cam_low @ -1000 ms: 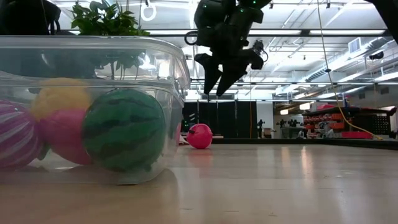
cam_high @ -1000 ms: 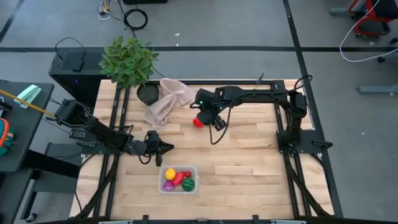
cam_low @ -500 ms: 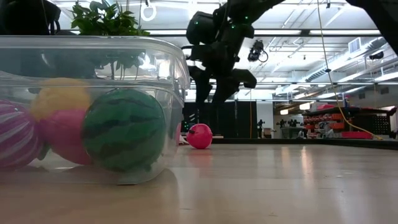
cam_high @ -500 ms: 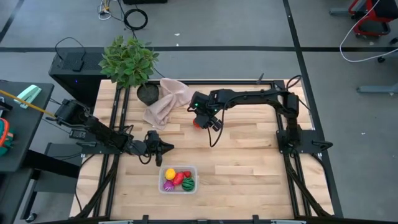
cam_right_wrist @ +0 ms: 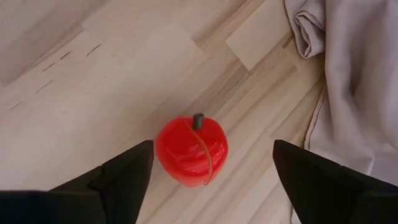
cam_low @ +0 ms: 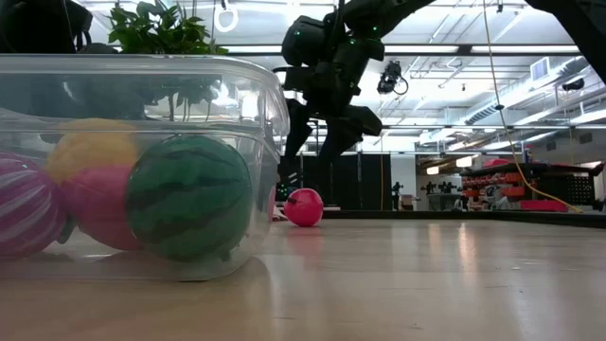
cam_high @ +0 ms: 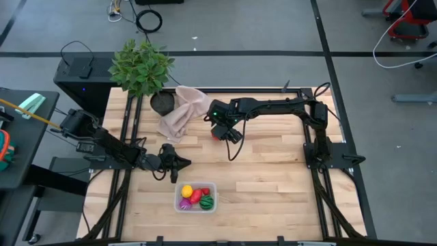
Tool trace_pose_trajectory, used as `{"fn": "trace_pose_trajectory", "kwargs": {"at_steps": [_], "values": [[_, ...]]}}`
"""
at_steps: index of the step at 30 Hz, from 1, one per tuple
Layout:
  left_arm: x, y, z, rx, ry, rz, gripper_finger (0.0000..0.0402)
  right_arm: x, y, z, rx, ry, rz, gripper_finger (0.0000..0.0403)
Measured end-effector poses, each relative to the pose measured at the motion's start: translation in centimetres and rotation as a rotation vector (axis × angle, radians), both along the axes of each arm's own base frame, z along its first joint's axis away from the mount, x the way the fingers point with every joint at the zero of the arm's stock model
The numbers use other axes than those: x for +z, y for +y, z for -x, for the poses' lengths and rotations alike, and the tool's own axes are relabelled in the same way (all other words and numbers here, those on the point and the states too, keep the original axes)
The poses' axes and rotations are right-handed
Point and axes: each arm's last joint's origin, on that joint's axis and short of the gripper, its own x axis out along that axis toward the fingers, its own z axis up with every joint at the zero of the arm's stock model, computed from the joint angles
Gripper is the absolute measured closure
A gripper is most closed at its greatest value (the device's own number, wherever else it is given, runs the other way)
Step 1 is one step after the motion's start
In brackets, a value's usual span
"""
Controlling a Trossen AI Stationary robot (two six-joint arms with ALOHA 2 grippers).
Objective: Pick and placing Produce into tupperware
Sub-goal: Put the apple into the transparent bin
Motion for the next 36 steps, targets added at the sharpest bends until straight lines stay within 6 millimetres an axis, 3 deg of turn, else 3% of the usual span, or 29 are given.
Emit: {"fn": "trace_pose_trajectory", "kwargs": {"at_steps": [4,11,20,36], "values": [[0.0,-0.1,0.0,-0.03,0.004,0.01,0.0365,-0.5,-0.5,-0.1,0.0,0.008,-0.02,0.0054],[0.0,-0.1,0.0,-0.032,0.004,0.013,0.0358,-3.6,-0.7,-0.6,0.026,0.096,-0.031,0.0056],[0.0,-0.1,0.0,-0.033,0.004,0.013,0.036,-5.7,-0.8,-1.2,0.027,0.133,-0.032,0.0057],[0.0,-0.1,0.0,-0.035,0.006,0.004,0.0361,-6.0,-2.8,-0.2,-0.044,0.187,-0.036,0.0063]]}}
